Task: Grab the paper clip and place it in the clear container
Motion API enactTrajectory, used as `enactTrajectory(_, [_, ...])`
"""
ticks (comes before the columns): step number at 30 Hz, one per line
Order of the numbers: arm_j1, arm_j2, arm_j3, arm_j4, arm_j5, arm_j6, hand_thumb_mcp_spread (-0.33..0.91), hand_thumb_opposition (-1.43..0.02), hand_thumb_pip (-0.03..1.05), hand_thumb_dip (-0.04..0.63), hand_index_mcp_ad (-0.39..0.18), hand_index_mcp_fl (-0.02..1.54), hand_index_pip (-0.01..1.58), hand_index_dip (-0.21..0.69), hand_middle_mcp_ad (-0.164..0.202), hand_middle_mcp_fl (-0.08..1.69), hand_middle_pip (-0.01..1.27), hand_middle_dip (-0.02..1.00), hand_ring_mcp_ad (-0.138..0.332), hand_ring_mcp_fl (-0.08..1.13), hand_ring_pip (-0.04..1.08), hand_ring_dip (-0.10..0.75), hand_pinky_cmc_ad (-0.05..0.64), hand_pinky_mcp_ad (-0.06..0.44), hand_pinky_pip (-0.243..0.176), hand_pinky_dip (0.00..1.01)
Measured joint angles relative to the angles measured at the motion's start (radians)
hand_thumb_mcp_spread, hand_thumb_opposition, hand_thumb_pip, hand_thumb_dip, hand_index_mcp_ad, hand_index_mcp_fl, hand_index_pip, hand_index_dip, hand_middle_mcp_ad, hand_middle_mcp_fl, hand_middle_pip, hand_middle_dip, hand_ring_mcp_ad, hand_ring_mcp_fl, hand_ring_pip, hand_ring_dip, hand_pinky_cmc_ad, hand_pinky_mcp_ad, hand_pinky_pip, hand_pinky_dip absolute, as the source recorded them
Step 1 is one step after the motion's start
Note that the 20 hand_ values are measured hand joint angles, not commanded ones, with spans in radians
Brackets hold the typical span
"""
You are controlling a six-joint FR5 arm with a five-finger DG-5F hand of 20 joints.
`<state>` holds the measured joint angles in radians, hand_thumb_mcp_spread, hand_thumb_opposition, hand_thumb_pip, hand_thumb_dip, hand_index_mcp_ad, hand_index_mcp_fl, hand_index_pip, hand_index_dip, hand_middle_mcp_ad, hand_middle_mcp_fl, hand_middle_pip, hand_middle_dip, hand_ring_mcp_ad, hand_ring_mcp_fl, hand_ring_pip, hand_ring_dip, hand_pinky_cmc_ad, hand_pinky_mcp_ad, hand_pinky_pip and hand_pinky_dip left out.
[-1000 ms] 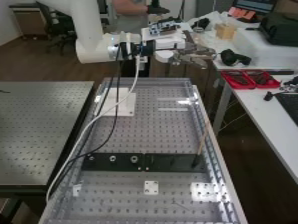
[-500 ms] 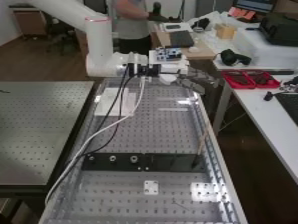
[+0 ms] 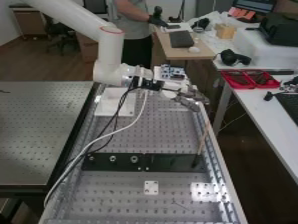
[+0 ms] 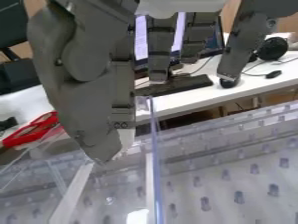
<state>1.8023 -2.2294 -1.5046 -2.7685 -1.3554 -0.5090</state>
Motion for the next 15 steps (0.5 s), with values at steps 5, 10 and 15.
enactTrajectory(5, [-0.005, -0.010, 0.017, -0.038, -0.031, 0.001, 0.49, -0.97, 0.55, 0.269, -0.173, 0.77, 1.21, 0.035, 0.035, 0.20, 0.13, 0.19, 0.099, 0.01, 0.10, 0.101, 0.328, 0.276, -0.033, 0.40])
enactTrajectory(10, [-0.011, -0.001, 0.022, -0.053, -0.046, 0.006, 0.44, -0.97, 0.66, 0.274, -0.175, 0.60, 1.25, 0.037, 0.035, 0.13, 0.13, 0.19, 0.099, 0.01, 0.15, 0.101, 0.325, 0.276, -0.044, 0.51])
enactTrajectory(15, [-0.017, 0.023, 0.024, -0.084, -0.065, 0.006, 0.38, -0.88, 0.68, 0.276, -0.175, 0.21, 1.04, 0.033, 0.035, 0.04, 0.13, 0.19, 0.099, 0.01, 0.17, 0.089, 0.325, 0.278, -0.075, 0.60])
